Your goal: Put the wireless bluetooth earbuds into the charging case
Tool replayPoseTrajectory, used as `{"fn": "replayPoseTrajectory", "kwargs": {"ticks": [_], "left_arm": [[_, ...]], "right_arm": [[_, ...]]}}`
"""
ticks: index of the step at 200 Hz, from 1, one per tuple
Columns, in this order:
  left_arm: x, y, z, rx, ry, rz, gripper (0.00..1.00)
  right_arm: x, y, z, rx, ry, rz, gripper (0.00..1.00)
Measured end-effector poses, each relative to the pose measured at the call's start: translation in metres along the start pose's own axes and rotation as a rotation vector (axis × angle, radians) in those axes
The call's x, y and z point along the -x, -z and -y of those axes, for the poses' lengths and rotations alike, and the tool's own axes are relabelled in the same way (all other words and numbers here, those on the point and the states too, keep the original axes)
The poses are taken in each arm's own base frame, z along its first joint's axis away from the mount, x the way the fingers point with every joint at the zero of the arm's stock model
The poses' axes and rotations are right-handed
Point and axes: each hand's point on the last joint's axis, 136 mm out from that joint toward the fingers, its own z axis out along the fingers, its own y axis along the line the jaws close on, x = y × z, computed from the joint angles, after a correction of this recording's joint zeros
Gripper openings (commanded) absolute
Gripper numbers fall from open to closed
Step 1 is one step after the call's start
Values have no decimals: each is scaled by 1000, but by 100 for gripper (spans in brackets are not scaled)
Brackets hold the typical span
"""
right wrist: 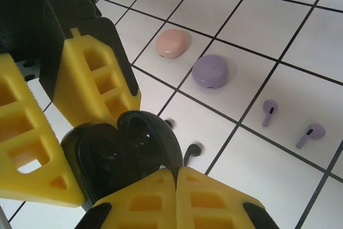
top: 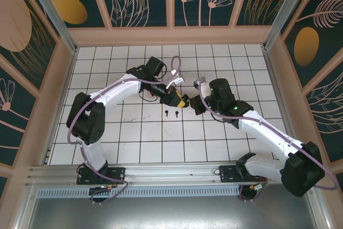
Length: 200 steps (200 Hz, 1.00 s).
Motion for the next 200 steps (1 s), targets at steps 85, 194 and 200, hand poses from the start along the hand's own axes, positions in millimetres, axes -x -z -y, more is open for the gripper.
{"fn": "replayPoseTrajectory", "kwargs": {"ticks": [85, 194, 200], "left_arm": [[-7, 1, -2, 54, -15, 109, 0], [27, 113, 15, 452, -178, 650, 0], [29, 118, 19, 468, -192, 677, 0]], "right_arm": [[29, 21, -3, -32, -45, 95, 57], [31, 49, -6, -56, -282, 159, 62], [26, 41, -6, -62, -293, 135, 61]]}}
